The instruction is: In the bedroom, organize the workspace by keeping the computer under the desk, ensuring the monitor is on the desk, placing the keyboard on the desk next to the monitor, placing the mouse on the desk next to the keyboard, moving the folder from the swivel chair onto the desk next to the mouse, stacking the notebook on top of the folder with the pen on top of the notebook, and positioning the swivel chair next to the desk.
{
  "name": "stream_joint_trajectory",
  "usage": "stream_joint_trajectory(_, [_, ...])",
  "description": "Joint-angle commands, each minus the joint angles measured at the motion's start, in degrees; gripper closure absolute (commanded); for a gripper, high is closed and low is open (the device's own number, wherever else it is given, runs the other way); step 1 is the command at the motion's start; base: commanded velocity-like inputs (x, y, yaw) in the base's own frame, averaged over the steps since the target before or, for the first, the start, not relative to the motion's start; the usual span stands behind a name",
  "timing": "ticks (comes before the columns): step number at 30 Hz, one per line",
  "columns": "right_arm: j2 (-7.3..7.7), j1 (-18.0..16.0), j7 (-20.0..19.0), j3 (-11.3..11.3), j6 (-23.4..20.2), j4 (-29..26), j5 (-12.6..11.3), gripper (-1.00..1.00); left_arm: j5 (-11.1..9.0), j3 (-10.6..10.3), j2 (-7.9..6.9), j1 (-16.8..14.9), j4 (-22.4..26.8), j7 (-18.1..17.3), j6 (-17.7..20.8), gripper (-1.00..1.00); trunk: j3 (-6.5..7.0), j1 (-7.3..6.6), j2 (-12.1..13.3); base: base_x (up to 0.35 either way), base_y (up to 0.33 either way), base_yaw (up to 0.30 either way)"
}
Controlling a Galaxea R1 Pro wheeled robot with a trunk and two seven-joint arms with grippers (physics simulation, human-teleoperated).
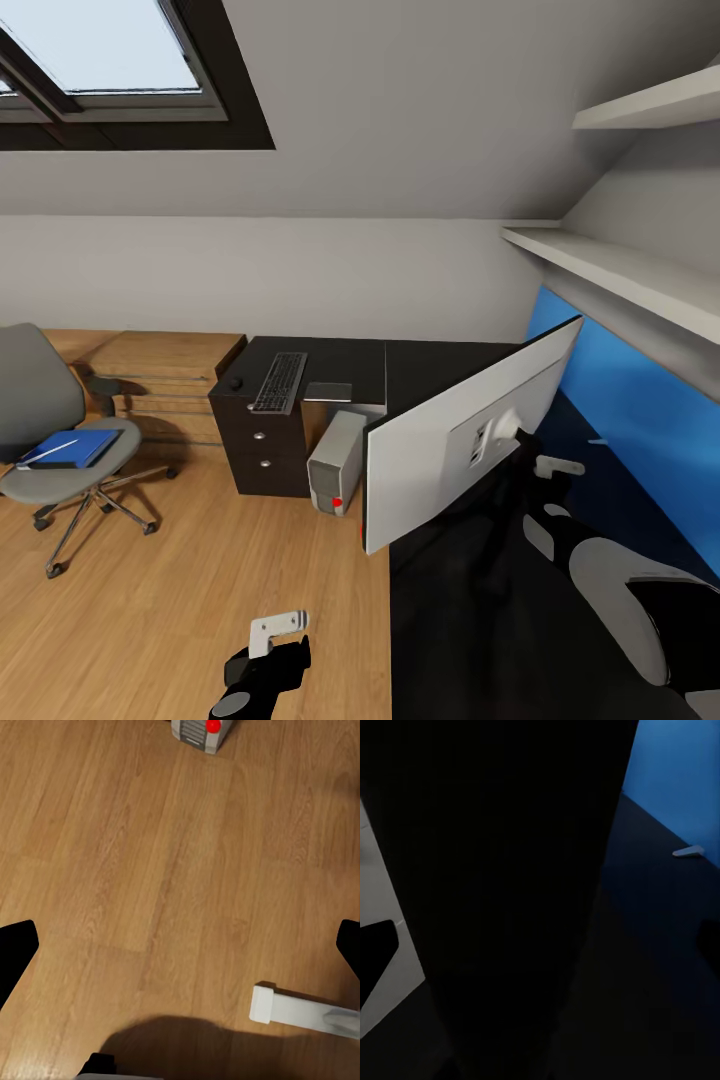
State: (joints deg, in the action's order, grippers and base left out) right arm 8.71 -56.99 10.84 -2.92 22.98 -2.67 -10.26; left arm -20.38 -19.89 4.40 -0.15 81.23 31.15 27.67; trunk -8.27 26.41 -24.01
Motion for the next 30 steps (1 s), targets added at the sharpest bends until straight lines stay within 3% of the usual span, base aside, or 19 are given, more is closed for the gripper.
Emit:
stream_joint_trajectory(1, [0.00,-0.1,0.1,-0.3,0.2,0.0,-0.5,-1.00,-0.5,-0.1,0.00,0.0,0.1,0.5,0.1,-1.00,-0.10,0.03,-0.1,0.002,0.000,0.000])
stream_joint_trajectory(2, [0.00,-0.1,0.1,-0.3,0.2,0.0,-0.5,-1.00,-0.5,-0.1,0.00,0.0,0.1,0.5,0.1,-1.00,-0.10,0.03,-0.1,0.001,0.000,0.000])
stream_joint_trajectory(3, [0.00,-0.1,0.1,-0.3,0.2,0.0,-0.5,1.00,-0.5,-0.1,0.00,0.0,0.1,0.5,0.1,-1.00,-0.10,0.03,-0.1,0.000,0.000,0.000])
stream_joint_trajectory(30, [-0.09,-0.1,0.1,-0.3,0.8,-0.1,-0.5,1.00,-0.5,0.1,-0.09,0.0,0.4,0.6,-1.5,-1.00,-0.10,0.03,-0.1,-0.004,-0.005,0.000])
